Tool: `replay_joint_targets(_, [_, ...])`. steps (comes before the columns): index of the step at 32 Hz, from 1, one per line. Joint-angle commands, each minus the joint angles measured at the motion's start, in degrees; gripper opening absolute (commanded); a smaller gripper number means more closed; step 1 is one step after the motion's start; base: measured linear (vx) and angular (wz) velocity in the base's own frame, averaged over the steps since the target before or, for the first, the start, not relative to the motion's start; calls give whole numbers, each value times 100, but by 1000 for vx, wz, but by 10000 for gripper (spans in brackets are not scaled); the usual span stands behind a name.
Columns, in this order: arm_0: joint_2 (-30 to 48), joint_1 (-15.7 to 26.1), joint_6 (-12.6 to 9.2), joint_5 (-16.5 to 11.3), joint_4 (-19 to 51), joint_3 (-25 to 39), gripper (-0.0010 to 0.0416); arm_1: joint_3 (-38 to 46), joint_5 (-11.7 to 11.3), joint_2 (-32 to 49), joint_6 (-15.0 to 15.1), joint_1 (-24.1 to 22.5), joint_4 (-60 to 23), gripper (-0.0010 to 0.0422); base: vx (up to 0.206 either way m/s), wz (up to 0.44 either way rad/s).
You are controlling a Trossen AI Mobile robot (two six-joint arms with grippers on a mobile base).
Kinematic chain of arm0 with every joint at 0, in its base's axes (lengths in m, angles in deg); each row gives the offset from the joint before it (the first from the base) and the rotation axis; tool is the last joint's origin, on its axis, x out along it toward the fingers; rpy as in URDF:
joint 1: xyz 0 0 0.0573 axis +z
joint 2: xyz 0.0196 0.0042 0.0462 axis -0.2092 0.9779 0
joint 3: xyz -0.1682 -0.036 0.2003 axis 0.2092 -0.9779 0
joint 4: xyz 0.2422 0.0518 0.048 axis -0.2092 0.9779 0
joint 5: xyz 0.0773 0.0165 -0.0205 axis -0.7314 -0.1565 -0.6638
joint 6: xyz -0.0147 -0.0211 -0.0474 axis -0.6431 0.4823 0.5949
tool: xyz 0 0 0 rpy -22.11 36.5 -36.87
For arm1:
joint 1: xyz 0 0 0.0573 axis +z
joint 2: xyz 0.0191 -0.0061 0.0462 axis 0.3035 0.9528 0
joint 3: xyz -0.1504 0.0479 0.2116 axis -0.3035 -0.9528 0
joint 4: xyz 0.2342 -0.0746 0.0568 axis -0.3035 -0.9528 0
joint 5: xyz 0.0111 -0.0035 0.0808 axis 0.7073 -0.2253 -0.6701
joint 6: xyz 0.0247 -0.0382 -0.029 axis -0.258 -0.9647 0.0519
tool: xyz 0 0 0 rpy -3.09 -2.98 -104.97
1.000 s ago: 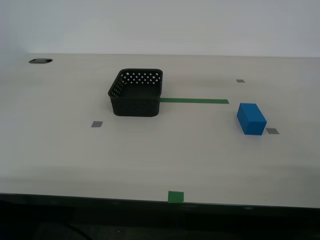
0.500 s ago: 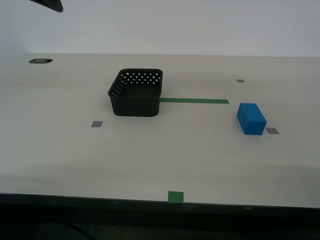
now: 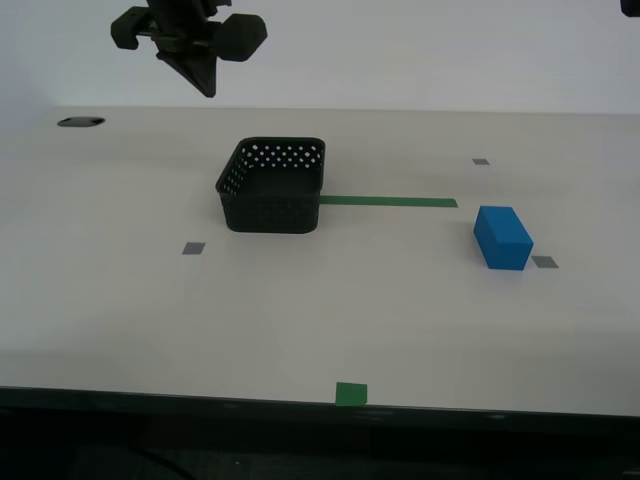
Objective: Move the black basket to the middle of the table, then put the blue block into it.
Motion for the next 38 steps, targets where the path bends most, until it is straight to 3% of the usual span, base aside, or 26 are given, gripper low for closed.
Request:
replay_joint_targets(1, [-2,4,-15,-7,92,-127,2,343,0,365,42,-33,-339,0,0,0])
replay_joint_targets(12, [-2,4,-52,-7,44,-393,2,372,109,540,-114,-133,-472,17,0,0])
replay_joint_targets(17, [-2,7,-68,-9,42,-391,2,238,223,540,-376,-181,-483,97,0,0])
replay_joint_targets(24, [-2,9,-87,-9,46,-393,2,-315,164,540,-656,-365,-136,194,0,0])
replay_joint_targets(31, [-2,15,-105,-22,72,-391,2,-516,142,540,-826,-522,181,176,0,0])
replay_joint_targets(38, [-2,35,-107,-22,140,-391,2,-555,-315,540,-826,-525,313,164,0,0])
